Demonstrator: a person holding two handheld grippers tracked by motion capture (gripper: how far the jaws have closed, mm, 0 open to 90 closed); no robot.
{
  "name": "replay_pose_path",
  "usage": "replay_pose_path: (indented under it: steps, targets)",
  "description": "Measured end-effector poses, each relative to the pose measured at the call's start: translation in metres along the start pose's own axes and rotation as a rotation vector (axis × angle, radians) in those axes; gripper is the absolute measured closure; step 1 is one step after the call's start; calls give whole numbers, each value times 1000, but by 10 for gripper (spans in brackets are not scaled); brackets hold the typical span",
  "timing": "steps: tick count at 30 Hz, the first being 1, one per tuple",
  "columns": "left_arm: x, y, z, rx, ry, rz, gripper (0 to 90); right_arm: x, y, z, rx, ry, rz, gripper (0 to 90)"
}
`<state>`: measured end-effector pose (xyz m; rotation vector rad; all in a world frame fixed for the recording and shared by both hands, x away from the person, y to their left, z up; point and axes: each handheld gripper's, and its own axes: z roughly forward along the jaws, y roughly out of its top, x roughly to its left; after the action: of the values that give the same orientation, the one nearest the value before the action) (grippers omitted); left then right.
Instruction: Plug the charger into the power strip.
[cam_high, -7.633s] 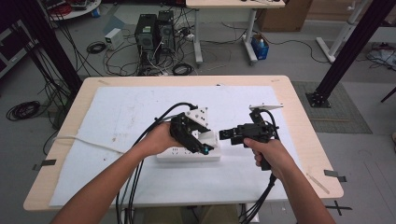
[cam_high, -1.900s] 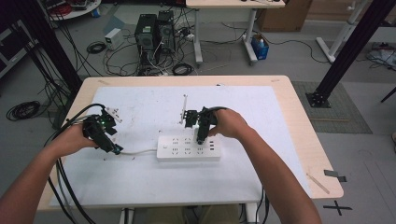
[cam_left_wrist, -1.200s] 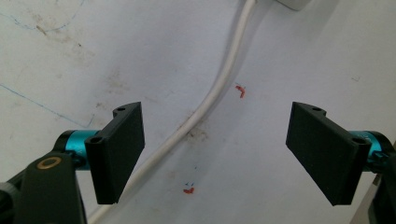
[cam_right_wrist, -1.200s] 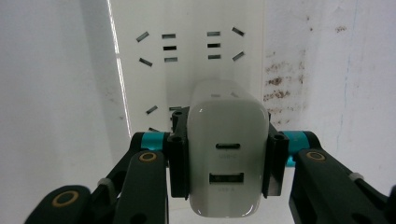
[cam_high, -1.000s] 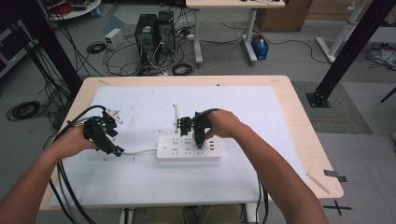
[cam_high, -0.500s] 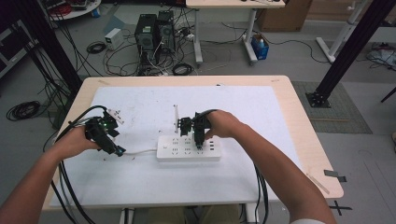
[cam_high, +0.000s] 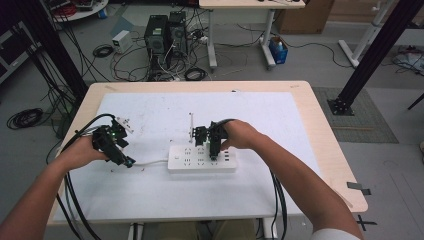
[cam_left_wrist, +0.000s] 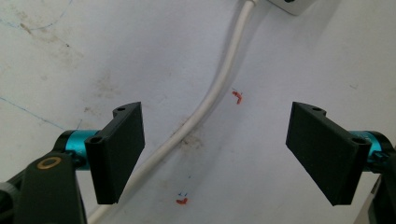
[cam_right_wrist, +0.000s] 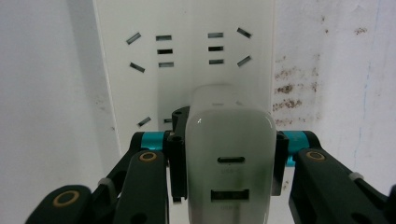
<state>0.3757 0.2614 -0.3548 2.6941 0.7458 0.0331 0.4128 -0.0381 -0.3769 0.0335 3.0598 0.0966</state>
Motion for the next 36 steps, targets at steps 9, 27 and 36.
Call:
replay_pose_path:
  steps: [9, 27, 36]
  targets:
    - [0, -1, -2, -23, 7, -3, 196, -15, -16, -6, -136, 44, 158, 279]
    - [5, 15, -26, -66, 81, 16, 196, -14, -117, -79, -362, -106, 494, 9]
    - [5, 17, -26, -72, 92, 25, 196, 25, -170, -91, -270, -138, 564, 9]
